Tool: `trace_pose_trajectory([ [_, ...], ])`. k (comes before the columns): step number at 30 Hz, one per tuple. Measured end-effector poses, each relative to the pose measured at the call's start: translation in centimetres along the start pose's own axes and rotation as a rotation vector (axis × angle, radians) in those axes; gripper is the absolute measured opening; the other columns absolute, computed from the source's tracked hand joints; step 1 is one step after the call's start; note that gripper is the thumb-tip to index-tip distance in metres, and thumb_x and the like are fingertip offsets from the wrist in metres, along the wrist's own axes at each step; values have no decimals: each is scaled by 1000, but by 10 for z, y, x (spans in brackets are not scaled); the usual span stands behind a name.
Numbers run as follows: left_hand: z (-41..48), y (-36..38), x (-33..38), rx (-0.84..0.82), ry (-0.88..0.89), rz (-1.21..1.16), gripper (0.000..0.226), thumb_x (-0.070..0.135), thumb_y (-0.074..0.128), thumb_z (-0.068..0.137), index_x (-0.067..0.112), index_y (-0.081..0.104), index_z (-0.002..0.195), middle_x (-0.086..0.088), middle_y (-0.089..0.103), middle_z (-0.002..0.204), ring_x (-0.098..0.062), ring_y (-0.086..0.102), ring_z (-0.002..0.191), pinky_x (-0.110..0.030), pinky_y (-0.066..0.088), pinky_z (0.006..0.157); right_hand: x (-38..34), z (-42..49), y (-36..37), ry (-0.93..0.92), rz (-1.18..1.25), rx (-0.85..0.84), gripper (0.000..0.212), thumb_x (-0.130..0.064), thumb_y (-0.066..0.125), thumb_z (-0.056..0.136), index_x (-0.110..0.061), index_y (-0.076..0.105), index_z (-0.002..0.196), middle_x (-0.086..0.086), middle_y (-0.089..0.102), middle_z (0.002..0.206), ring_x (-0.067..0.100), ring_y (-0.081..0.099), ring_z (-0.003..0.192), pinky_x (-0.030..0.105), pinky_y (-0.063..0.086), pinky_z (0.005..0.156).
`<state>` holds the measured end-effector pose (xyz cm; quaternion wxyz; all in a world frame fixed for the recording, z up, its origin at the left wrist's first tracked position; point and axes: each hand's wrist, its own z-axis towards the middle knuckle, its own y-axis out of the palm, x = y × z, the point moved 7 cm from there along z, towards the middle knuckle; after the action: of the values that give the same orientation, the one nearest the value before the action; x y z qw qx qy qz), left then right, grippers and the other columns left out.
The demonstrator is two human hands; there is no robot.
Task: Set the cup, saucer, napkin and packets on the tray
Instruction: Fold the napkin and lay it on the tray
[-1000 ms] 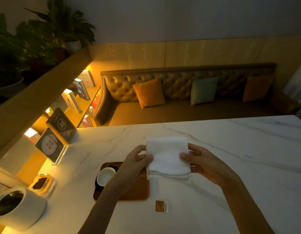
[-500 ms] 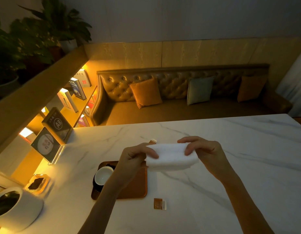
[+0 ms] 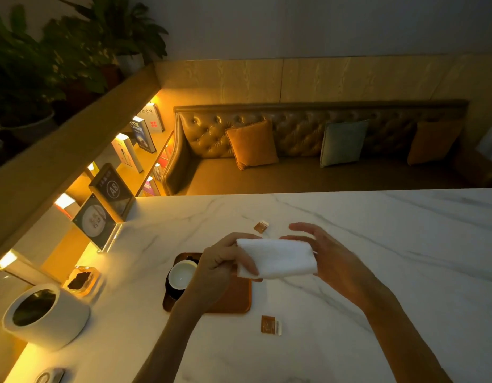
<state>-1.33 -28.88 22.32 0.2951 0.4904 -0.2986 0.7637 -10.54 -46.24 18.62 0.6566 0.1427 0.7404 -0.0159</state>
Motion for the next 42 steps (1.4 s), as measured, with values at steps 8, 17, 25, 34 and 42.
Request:
trace_pose_trajectory([
  [8,-36,-25,-52,142,-220,-12,40,-8,37,86,11,72,77,2,67,115,-24,61,112,-39,59,79,39,8,11,134,-183,-15,41,-37,75,79,-44,59,116,-3,66,115,15,68,102,25,58,77],
  [17,-71,-33,-125,307,-755,-224,50,36,71,82,28,53,128,-5,62,122,-20,67,104,-30,60,78,78,37,15,124,-211,181,34,-17,75,81,-33,67,109,-2,72,108,6,70,94,18,57,69],
  [25,-91,-53,-218,444,-926,-176,35,16,62,93,5,56,126,-16,63,119,-27,65,106,-37,62,78,184,74,28,417,-58,106,36,-18,65,90,-25,61,125,5,65,115,17,66,104,23,58,78],
  [34,-89,-66,-336,369,-1085,292,35,19,53,98,5,55,131,-12,62,126,-25,58,116,-33,49,97,307,132,22,600,-257,378,41,-15,66,88,-1,58,127,18,64,117,32,64,103,47,56,90],
  [42,-97,-62,-392,281,-1211,365,38,21,51,99,9,49,135,-12,59,132,-27,56,121,-38,49,100,350,160,17,663,-420,346,46,-22,63,91,-2,55,131,19,62,124,34,61,109,39,56,89],
])
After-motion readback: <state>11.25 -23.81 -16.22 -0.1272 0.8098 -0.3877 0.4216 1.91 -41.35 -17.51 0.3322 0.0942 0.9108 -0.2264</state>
